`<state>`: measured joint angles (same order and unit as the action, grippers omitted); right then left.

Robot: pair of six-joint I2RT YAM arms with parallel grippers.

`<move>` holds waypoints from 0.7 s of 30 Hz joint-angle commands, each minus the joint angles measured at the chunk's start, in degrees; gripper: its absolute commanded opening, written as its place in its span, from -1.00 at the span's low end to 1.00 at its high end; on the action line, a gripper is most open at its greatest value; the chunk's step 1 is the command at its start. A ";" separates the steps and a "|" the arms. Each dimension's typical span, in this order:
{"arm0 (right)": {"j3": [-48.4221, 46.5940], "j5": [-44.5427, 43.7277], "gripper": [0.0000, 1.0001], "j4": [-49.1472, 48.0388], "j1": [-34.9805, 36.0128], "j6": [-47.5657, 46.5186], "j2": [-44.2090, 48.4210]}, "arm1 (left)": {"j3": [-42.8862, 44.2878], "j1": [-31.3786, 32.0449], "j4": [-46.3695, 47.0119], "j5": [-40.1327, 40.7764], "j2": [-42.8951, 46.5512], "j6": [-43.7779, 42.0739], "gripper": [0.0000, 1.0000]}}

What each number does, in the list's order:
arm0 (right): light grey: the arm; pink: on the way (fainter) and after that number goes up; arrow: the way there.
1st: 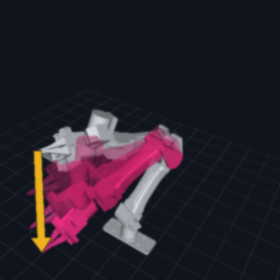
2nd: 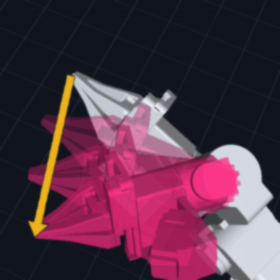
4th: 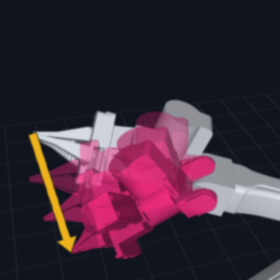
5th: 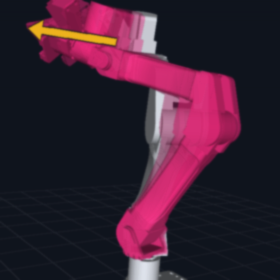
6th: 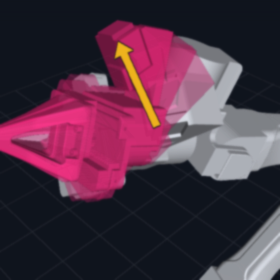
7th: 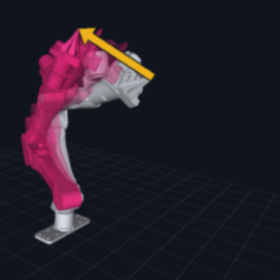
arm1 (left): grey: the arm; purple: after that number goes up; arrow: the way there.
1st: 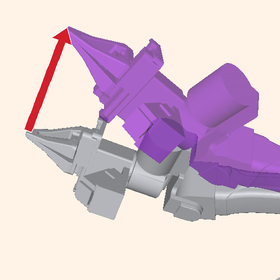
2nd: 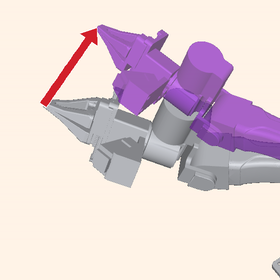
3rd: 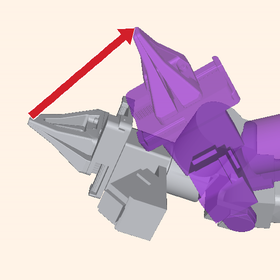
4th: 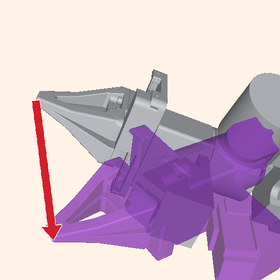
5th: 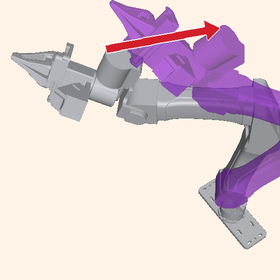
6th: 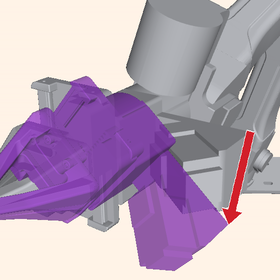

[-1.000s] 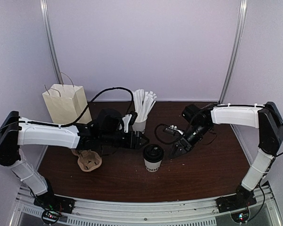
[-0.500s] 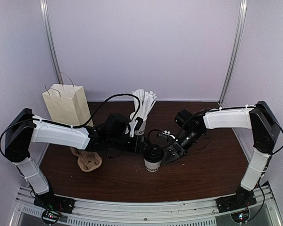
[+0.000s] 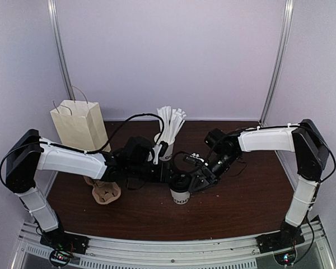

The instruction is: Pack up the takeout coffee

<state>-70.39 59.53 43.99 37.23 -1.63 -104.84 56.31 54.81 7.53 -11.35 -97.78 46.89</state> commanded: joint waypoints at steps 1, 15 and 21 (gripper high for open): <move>-1.32 0.22 0.59 -1.42 0.58 1.17 -0.76 | -1.69 0.51 1.98 0.27 -1.19 3.83 0.12; -0.98 -4.14 0.60 -3.64 0.89 4.01 -1.31 | -1.82 1.27 1.26 1.35 -2.06 5.93 0.09; -0.63 -7.63 0.58 -3.35 0.86 3.80 -2.22 | -1.90 1.35 0.73 1.76 -2.24 6.00 0.09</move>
<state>-70.39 57.34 41.71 37.69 1.78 -105.38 55.72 55.86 9.89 -11.07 -98.56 52.73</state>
